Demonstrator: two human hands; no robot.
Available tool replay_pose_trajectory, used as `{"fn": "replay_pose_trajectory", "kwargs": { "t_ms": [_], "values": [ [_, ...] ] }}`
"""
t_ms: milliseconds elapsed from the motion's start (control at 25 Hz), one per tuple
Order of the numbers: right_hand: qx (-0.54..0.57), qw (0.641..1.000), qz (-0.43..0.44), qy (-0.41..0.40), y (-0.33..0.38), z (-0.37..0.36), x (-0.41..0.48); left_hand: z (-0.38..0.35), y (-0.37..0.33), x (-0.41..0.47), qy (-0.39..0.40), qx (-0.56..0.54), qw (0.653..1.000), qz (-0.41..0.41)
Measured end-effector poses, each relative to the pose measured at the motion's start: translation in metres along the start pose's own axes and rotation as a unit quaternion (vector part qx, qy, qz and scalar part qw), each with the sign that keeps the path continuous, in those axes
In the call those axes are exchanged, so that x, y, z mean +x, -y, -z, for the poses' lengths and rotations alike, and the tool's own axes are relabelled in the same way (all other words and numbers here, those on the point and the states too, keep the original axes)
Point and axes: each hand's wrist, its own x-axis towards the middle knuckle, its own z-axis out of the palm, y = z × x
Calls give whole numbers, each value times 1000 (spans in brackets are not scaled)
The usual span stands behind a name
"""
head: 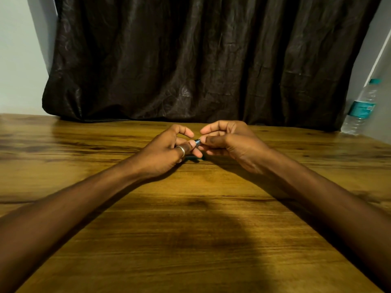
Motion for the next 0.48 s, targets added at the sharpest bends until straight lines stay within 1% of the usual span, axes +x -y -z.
{"fn": "replay_pose_trajectory", "kwargs": {
  "t_ms": [240,360,480],
  "values": [
    [-22,1000,17,-6,-2,-3,0,3,2,2,4,13,1000,-7],
    [0,1000,3,10,-3,-4,-3,1,-1,3,-5,-28,1000,-10],
    [30,999,-7,29,-5,-9,-6,-2,-4,2,-1,-67,998,9]
  ]
}}
